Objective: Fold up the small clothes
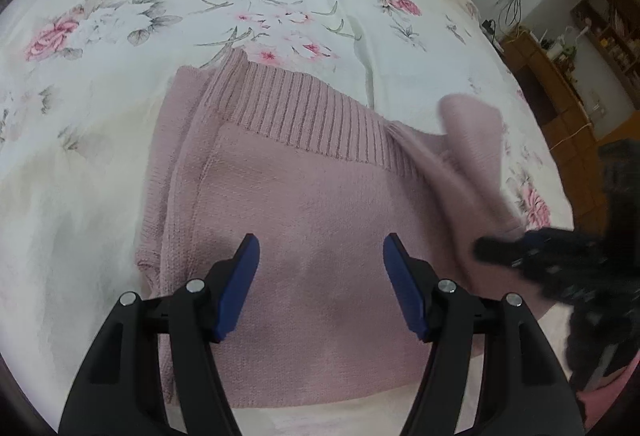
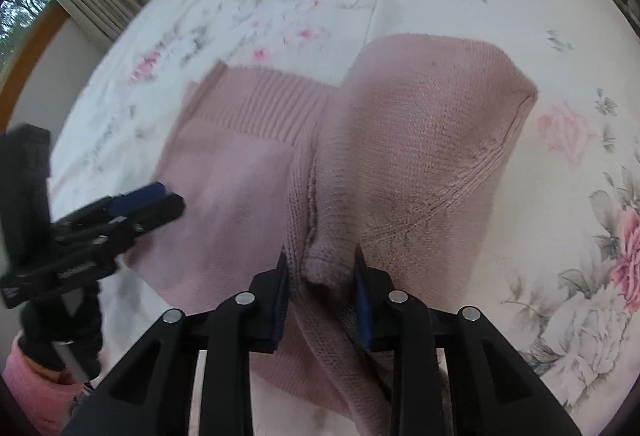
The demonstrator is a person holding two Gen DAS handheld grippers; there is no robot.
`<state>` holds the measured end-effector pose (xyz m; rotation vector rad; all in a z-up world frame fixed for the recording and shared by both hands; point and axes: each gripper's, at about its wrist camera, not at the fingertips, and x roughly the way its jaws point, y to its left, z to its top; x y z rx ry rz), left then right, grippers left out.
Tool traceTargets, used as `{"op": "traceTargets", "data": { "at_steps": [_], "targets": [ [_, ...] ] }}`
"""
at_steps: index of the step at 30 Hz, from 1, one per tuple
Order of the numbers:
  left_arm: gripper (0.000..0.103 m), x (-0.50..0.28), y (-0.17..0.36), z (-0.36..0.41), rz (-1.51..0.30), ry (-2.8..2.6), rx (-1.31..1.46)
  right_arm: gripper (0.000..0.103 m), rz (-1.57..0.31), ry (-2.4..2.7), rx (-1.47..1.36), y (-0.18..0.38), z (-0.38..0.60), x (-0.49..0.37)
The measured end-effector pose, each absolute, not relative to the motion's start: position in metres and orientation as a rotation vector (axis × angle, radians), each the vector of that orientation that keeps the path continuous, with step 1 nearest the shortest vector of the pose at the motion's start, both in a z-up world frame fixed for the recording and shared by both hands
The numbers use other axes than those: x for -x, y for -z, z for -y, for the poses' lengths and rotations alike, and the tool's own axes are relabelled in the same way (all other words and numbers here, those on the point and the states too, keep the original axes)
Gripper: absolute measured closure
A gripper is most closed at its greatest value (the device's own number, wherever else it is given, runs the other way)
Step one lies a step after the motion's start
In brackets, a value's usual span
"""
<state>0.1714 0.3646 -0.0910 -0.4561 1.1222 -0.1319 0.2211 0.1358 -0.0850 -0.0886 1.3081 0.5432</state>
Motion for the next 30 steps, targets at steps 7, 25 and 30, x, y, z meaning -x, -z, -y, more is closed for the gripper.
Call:
{"op": "traceTargets", "data": {
  "at_steps": [7,25,30],
  "targets": [
    [0.039,-0.179,0.091,-0.355,-1.121,0.214,0.590,0.056,-1.362,-0.633,-0.046,0.087,-0.130,-0.223],
    [0.039,-0.229,0.123,-0.284,-1.181,0.366,0.789,0.056,-1.336,-0.459,-0.302,0.086,0.014,-0.225],
    [0.044,-0.242,0.131,-0.268,-1.189,0.354,0.760,0.056,-1.373,-0.454,-0.353,0.112,0.025,-0.217]
  ]
}}
